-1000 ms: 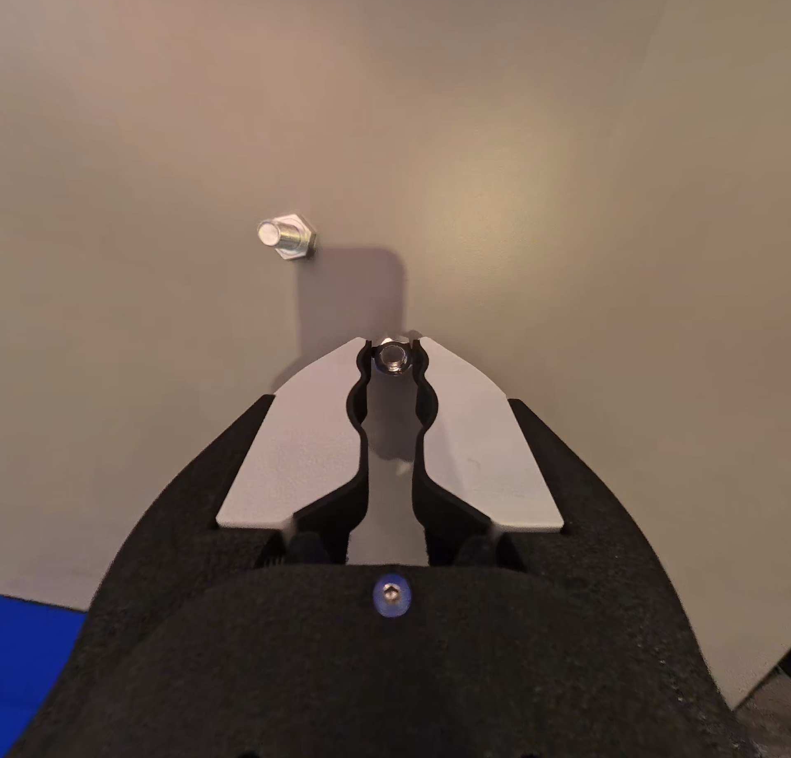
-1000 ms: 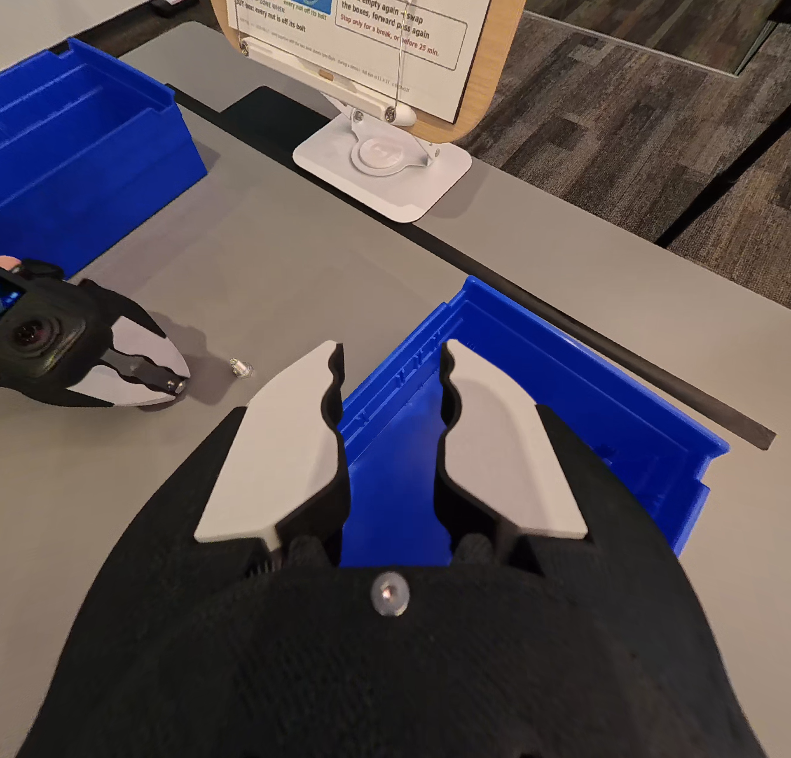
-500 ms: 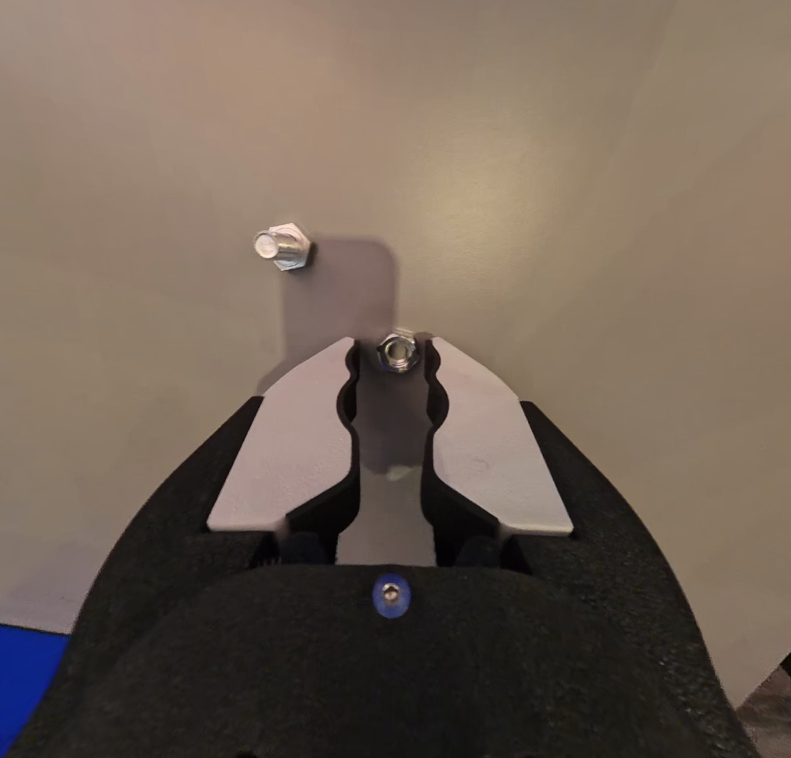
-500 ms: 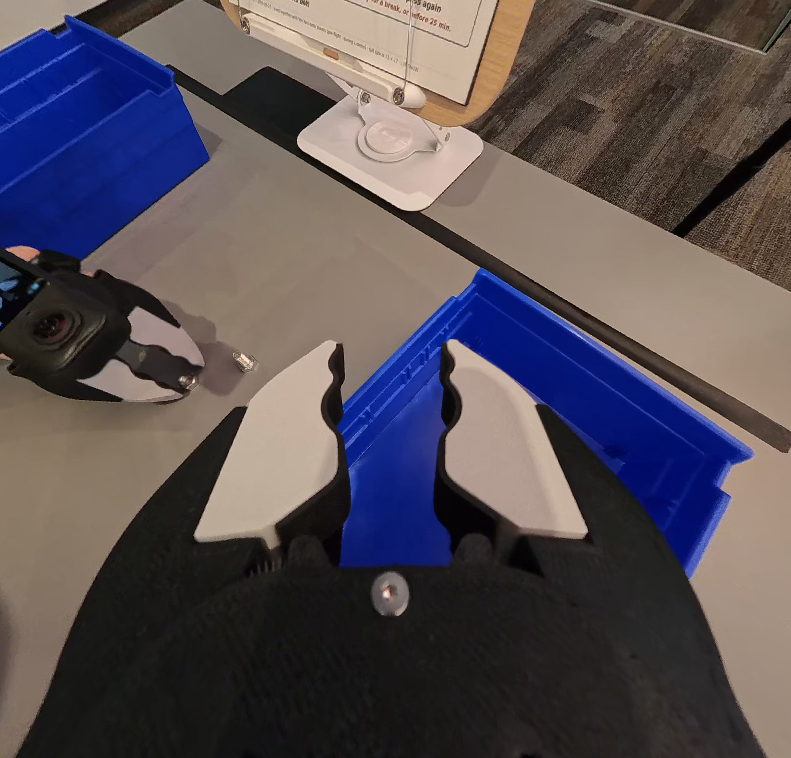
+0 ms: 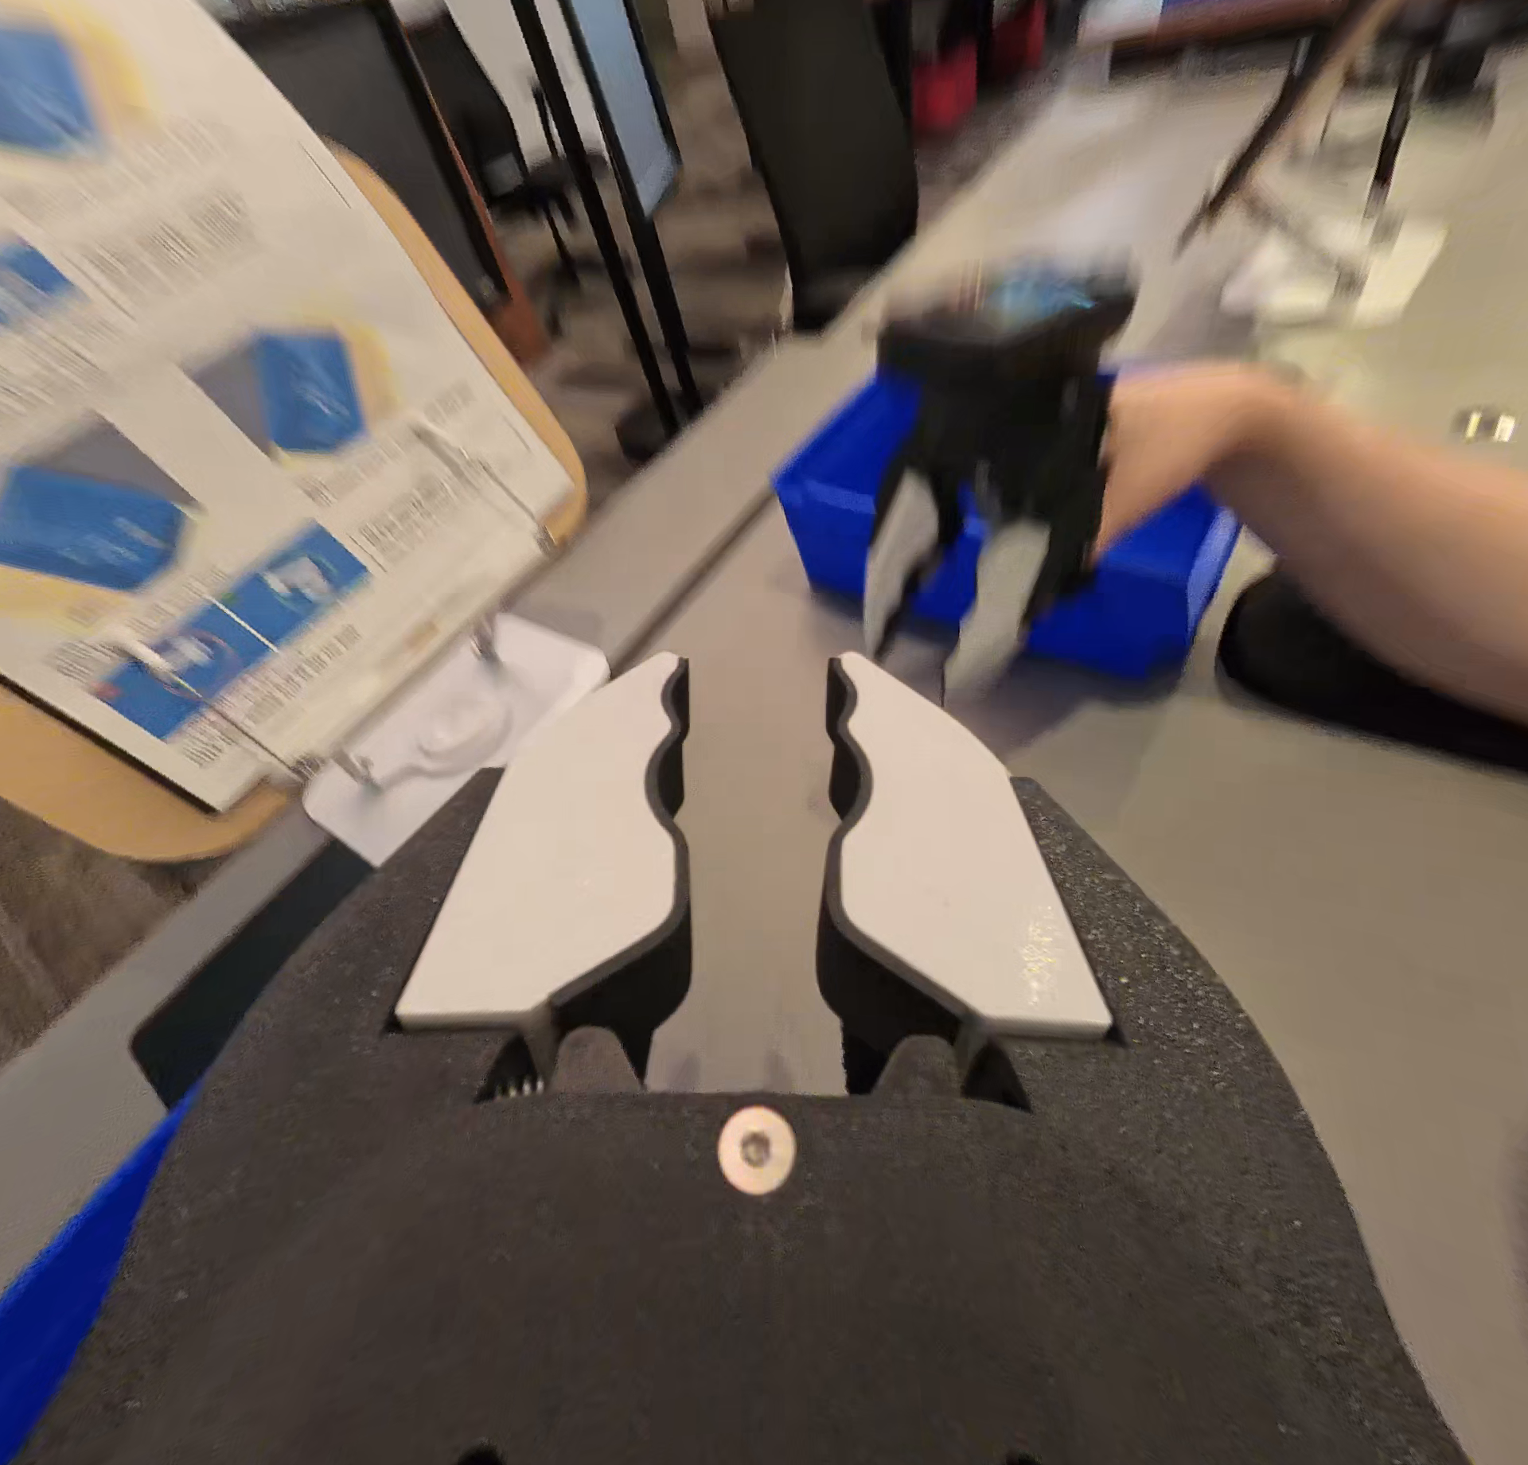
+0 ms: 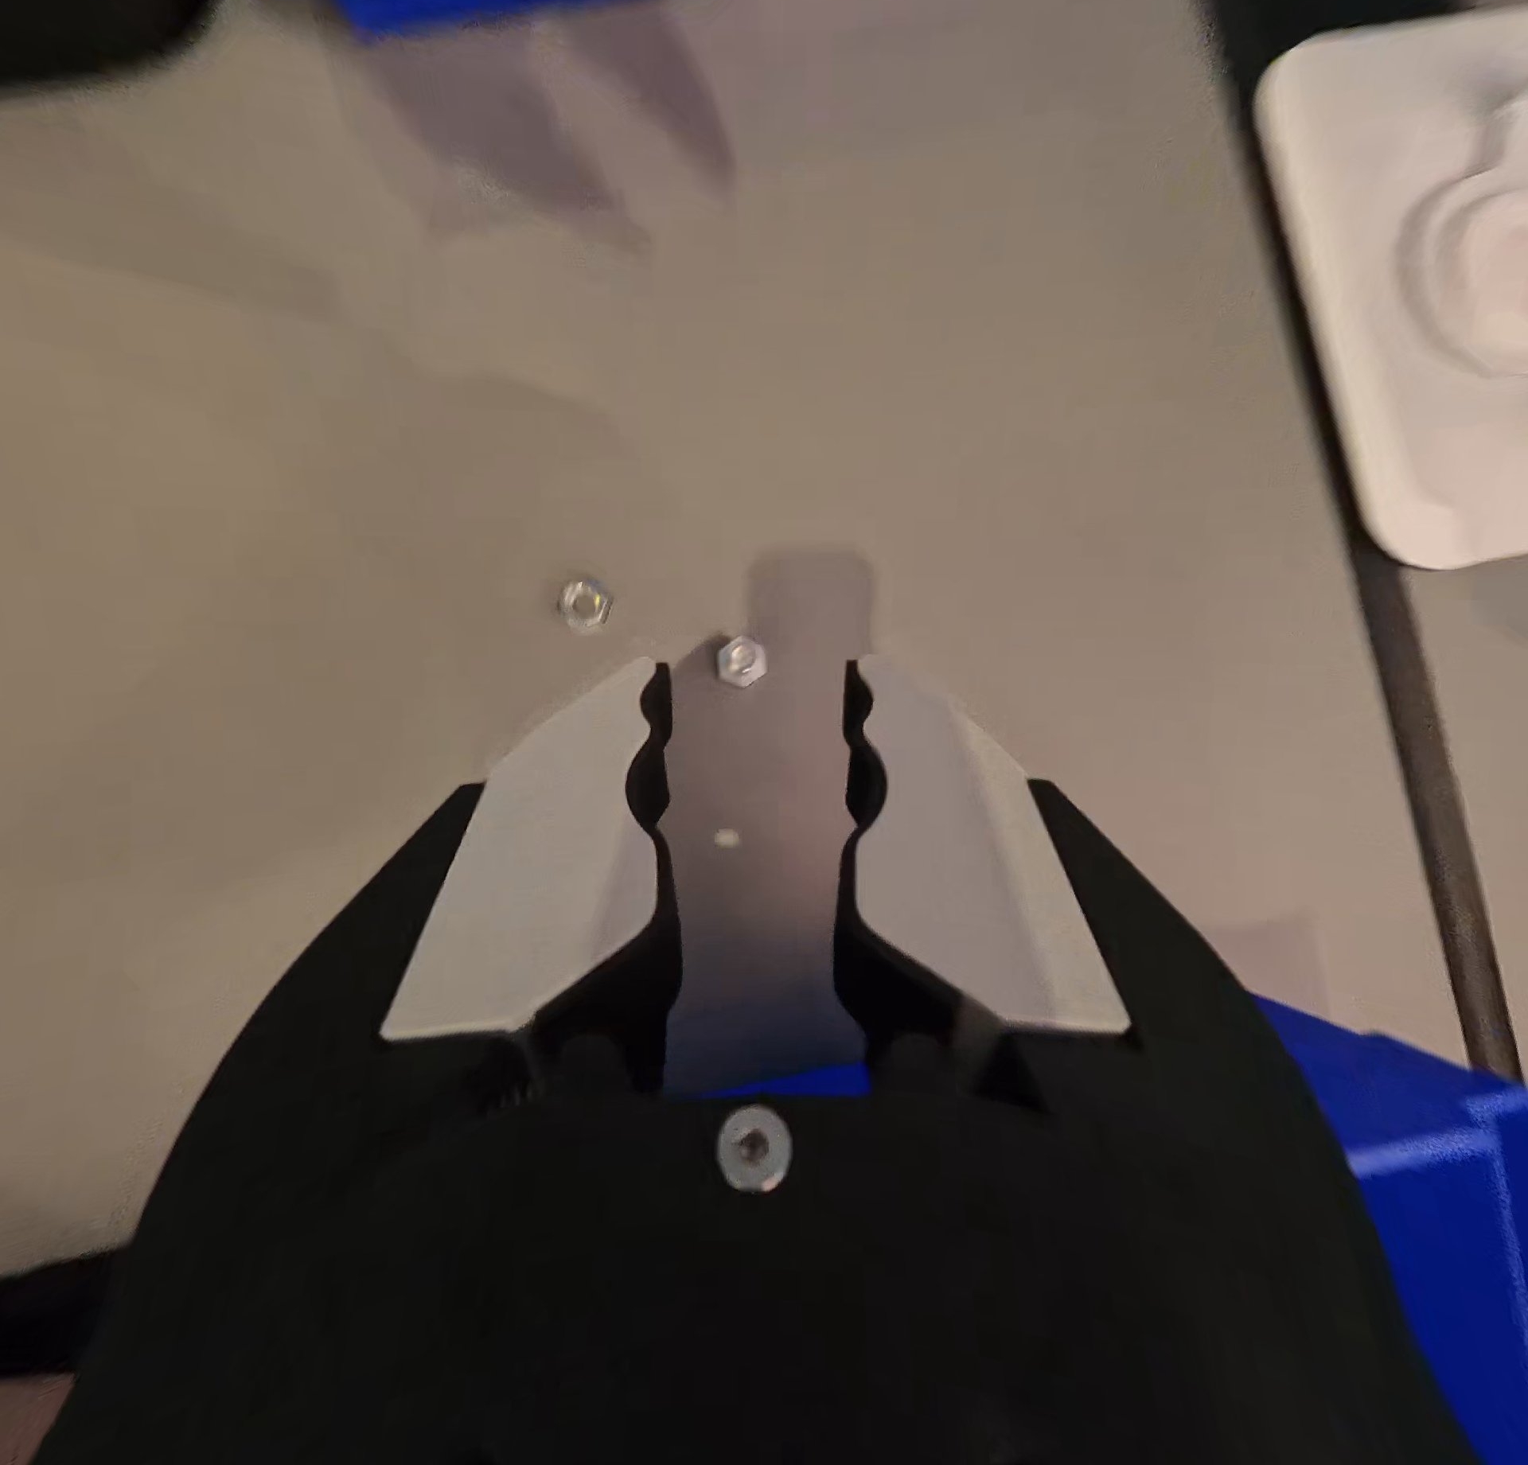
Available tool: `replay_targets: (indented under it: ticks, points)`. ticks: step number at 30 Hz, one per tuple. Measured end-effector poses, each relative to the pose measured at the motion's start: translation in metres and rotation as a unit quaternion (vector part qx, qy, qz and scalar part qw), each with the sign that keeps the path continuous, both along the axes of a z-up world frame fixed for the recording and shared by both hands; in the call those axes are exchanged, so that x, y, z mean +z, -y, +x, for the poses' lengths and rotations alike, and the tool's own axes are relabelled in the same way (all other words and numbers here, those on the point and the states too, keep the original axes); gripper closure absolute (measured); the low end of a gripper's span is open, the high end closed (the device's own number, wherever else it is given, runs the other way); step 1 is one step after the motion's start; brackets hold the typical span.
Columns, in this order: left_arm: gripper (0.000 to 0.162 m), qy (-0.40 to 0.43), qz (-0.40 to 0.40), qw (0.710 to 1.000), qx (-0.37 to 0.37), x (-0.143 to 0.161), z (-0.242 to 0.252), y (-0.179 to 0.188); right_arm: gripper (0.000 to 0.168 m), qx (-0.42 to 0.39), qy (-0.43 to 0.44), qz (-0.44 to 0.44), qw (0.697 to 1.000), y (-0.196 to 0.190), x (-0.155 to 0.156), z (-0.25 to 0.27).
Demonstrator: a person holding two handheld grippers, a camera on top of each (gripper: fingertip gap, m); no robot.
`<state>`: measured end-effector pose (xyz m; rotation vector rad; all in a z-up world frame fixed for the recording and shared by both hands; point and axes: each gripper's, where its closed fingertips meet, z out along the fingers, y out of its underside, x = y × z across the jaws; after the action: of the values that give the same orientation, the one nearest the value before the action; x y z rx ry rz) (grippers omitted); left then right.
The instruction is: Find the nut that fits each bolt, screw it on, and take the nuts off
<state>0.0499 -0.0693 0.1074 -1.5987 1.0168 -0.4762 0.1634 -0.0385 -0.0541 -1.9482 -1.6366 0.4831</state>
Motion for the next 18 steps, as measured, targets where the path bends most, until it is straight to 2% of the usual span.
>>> replay_targets:
  ticks: [2, 4, 11, 13, 18]
  points:
    - [0.131, 0.07, 0.043, 0.997, -0.007, 0.034, -0.011, 0.008, 0.132, 0.03, 0.068, -0.003, 0.997, 0.008, -0.029, -0.005]
    - [0.131, 0.121, 0.074, 0.99, -0.021, 0.053, -0.019, 0.017, 0.143, 0.032, 0.12, 0.002, 0.992, 0.007, -0.05, -0.007]
    - [0.116, 0.118, 0.028, 0.992, -0.029, 0.03, -0.029, 0.014, 0.143, 0.01, 0.164, 0.004, 0.986, -0.002, -0.08, -0.012]
    - [0.116, 0.123, 0.023, 0.991, -0.043, 0.029, -0.029, 0.016, 0.149, 0.011, 0.166, 0.002, 0.986, -0.002, -0.082, -0.012]
    - [0.116, 0.138, 0.022, 0.989, -0.051, 0.034, -0.033, 0.016, 0.15, 0.016, 0.168, 0.003, 0.986, -0.001, -0.085, -0.015]
